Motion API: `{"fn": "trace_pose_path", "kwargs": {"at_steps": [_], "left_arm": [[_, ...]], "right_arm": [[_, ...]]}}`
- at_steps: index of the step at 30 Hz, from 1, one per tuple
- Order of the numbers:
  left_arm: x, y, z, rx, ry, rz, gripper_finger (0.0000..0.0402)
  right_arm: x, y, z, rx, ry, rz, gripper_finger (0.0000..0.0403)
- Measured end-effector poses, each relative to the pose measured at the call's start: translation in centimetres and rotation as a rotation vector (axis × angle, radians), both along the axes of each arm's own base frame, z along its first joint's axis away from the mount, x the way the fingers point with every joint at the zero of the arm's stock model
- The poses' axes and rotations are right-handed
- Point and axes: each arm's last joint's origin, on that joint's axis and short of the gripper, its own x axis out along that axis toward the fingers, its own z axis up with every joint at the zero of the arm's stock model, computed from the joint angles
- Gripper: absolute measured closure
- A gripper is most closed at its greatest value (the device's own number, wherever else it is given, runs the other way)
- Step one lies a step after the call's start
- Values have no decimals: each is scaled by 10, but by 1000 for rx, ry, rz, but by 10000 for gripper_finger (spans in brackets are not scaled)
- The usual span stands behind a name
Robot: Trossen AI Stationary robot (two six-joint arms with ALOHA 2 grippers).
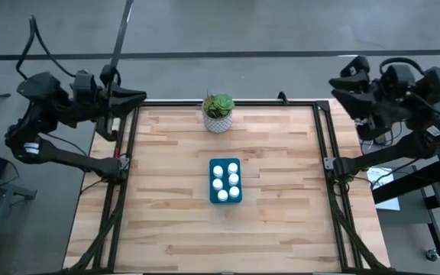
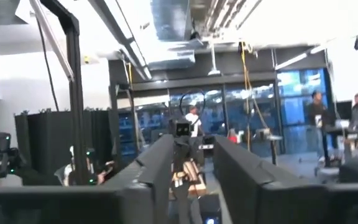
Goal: Pick and place pill bottles into a basket
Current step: Return to Home Position
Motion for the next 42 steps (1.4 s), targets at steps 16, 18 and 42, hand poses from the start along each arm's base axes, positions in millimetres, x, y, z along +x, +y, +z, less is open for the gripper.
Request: {"fn": "trace_pose_path", "kwargs": {"at_steps": [16,18,42], "left_arm": [[-84,-4,-19,55,-295,23,391],[-89,-4,-26,66,-366,29,391],[-103,-5,-159,42,-722,39,391]], "right_arm": [[-87,-4,3,-99,-184,-70,394],[-97,-5,2,-111,-207,-80,394],[-192,-13,-110,-25,-454,-182,394]]}}
